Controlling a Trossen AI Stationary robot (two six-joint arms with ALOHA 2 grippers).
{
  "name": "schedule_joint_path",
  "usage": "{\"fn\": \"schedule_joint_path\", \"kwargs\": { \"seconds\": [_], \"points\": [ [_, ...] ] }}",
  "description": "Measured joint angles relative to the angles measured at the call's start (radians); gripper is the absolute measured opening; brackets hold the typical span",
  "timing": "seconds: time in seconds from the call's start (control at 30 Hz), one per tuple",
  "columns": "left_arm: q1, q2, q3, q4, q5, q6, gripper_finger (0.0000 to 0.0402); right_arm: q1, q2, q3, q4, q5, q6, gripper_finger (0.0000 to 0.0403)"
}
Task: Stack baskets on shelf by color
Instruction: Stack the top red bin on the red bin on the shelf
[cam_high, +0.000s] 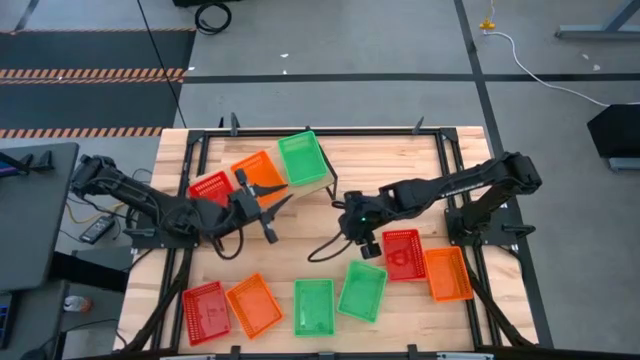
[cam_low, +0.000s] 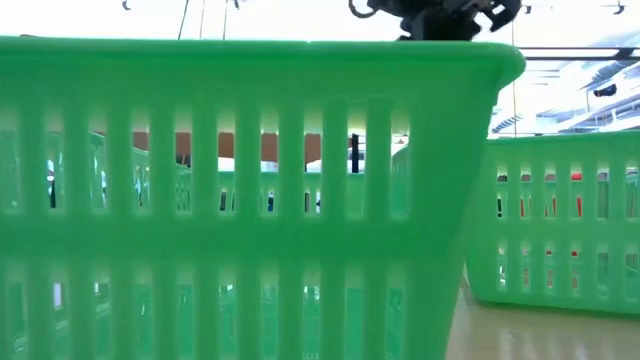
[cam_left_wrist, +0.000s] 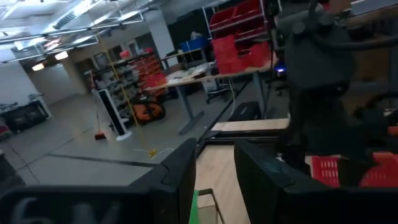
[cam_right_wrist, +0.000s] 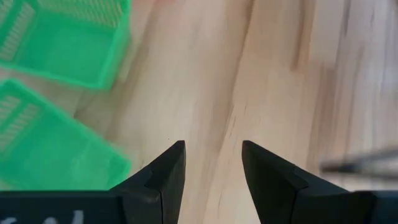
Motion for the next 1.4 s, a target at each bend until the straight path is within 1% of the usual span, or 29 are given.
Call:
{"fn": "schedule_joint_path", "kwargs": {
  "seconds": [0.17, 0.23, 0.37, 0.47, 0.57, 0.73, 0.8, 0.93, 1.07, 1.2, 1.33, 1.4],
  "points": [
    [0.029, -0.03, 0.0, -0.049, 0.133, -0.008, 0.0116, -0.009, 0.0, 0.012, -0.08, -0.044, 0.129, 0.0165],
    [0.038, -0.035, 0.0, -0.051, 0.203, -0.03, 0.0116, -0.002, 0.0, 0.012, -0.111, -0.055, 0.182, 0.0165],
    [0.044, -0.032, 0.0, -0.064, 0.371, -0.064, 0.0116, 0.042, 0.0, 0.012, -0.167, -0.057, 0.289, 0.0165],
    [0.042, -0.033, 0.0, -0.063, 0.431, -0.085, 0.0116, 0.086, 0.0, 0.011, -0.21, -0.057, 0.369, 0.0165],
    [0.03, -0.033, 0.0, -0.061, 0.43, -0.115, 0.0116, 0.135, 0.0, 0.011, -0.243, -0.049, 0.453, 0.0165],
    [-0.008, -0.033, 0.0, -0.041, 0.433, -0.115, 0.0116, 0.233, 0.0, 0.011, -0.253, 0.027, 0.578, 0.0166],
    [-0.021, -0.033, 0.0, -0.037, 0.433, -0.119, 0.0116, 0.27, 0.0, 0.011, -0.264, 0.039, 0.621, 0.017],
    [-0.05, -0.033, 0.0, -0.031, 0.431, -0.171, 0.0116, 0.343, 0.005, -0.01, -0.274, 0.057, 0.702, 0.019],
    [-0.084, -0.029, 0.0, -0.043, 0.432, -0.246, 0.0116, 0.412, 0.005, -0.055, -0.243, 0.056, 0.792, 0.0224],
    [-0.116, 0.008, 0.001, -0.057, 0.419, -0.303, 0.0116, 0.466, 0.006, -0.089, -0.262, 0.057, 0.878, 0.0252],
    [-0.143, 0.052, 0.001, -0.056, 0.381, -0.352, 0.0117, 0.515, 0.006, -0.13, -0.308, 0.063, 0.94, 0.026],
    [-0.158, 0.069, 0.0, -0.058, 0.362, -0.373, 0.0117, 0.537, 0.006, -0.158, -0.317, 0.086, 0.959, 0.0259]
  ]
}}
